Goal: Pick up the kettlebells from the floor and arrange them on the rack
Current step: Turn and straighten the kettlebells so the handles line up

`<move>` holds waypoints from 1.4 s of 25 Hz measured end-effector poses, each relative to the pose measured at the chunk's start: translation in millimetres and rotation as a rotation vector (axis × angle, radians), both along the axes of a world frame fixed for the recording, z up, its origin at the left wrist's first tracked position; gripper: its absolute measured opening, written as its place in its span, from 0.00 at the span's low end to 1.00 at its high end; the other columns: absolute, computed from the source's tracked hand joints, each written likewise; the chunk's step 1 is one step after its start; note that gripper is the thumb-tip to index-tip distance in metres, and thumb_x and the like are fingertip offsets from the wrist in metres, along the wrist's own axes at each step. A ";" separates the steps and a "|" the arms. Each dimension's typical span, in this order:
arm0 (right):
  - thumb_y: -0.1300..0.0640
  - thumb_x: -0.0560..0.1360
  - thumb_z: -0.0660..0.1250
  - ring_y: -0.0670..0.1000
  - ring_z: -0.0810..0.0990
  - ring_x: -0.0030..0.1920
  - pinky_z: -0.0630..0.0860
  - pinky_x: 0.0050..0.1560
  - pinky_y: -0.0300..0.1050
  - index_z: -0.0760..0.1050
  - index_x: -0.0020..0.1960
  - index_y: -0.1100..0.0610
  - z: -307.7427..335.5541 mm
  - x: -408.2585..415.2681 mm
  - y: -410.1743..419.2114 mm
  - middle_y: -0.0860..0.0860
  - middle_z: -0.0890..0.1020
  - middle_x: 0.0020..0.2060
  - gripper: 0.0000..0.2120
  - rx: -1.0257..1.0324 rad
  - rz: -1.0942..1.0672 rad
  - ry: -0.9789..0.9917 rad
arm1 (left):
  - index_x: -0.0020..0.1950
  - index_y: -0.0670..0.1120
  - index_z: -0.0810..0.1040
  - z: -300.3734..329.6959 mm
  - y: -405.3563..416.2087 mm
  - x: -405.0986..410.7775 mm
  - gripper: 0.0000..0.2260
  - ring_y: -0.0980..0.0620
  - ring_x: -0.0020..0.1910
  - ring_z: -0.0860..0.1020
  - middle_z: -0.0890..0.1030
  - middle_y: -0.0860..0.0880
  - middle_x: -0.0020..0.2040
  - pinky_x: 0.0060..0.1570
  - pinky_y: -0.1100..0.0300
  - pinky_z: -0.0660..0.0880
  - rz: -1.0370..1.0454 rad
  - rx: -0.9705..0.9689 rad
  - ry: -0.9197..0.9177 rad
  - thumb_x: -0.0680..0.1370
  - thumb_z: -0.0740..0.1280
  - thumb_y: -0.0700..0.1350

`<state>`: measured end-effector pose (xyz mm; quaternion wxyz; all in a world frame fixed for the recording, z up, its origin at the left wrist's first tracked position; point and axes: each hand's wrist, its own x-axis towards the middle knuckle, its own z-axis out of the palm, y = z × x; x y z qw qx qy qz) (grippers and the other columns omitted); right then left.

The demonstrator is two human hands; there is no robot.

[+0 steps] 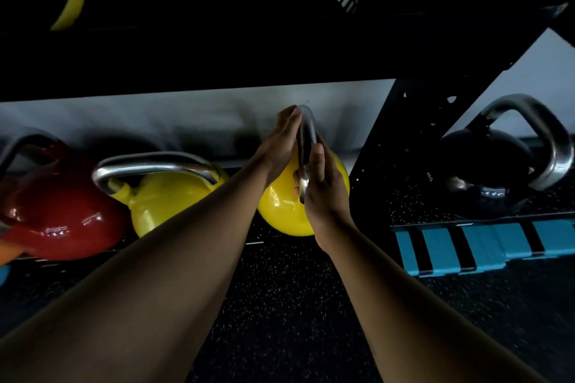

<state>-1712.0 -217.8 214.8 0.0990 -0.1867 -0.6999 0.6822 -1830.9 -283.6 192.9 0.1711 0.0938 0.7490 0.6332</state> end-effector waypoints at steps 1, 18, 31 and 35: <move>0.41 0.82 0.50 0.45 0.77 0.34 0.73 0.34 0.49 0.68 0.71 0.44 -1.0 -0.4 1.1 0.48 0.80 0.38 0.22 -0.003 0.003 -0.001 | 0.75 0.52 0.62 -1.2 -0.1 -0.3 0.21 0.45 0.73 0.68 0.68 0.43 0.75 0.73 0.45 0.63 -0.002 -0.001 0.004 0.83 0.51 0.57; 0.47 0.84 0.46 0.60 0.80 0.55 0.76 0.45 0.49 0.65 0.73 0.49 17.5 -3.9 9.3 0.60 0.78 0.61 0.21 0.161 0.095 -0.169 | 0.76 0.41 0.62 37.5 -11.1 -2.8 0.21 0.45 0.76 0.63 0.64 0.40 0.77 0.74 0.56 0.59 -0.144 -0.343 0.078 0.85 0.50 0.48; 0.43 0.78 0.55 0.63 0.68 0.65 0.62 0.68 0.60 0.66 0.70 0.52 70.1 -16.3 -14.2 0.59 0.71 0.64 0.24 1.457 0.321 0.000 | 0.73 0.53 0.68 78.2 -188.6 35.0 0.28 0.42 0.73 0.66 0.70 0.48 0.74 0.72 0.37 0.52 -0.123 -1.226 0.541 0.78 0.53 0.65; 0.41 0.78 0.55 0.62 0.68 0.64 0.63 0.66 0.58 0.65 0.72 0.51 61.7 -41.4 -86.7 0.59 0.71 0.65 0.25 1.408 0.378 -0.004 | 0.70 0.52 0.70 74.2 -262.9 41.6 0.32 0.40 0.70 0.69 0.73 0.45 0.71 0.68 0.41 0.64 0.019 -1.214 0.435 0.75 0.49 0.70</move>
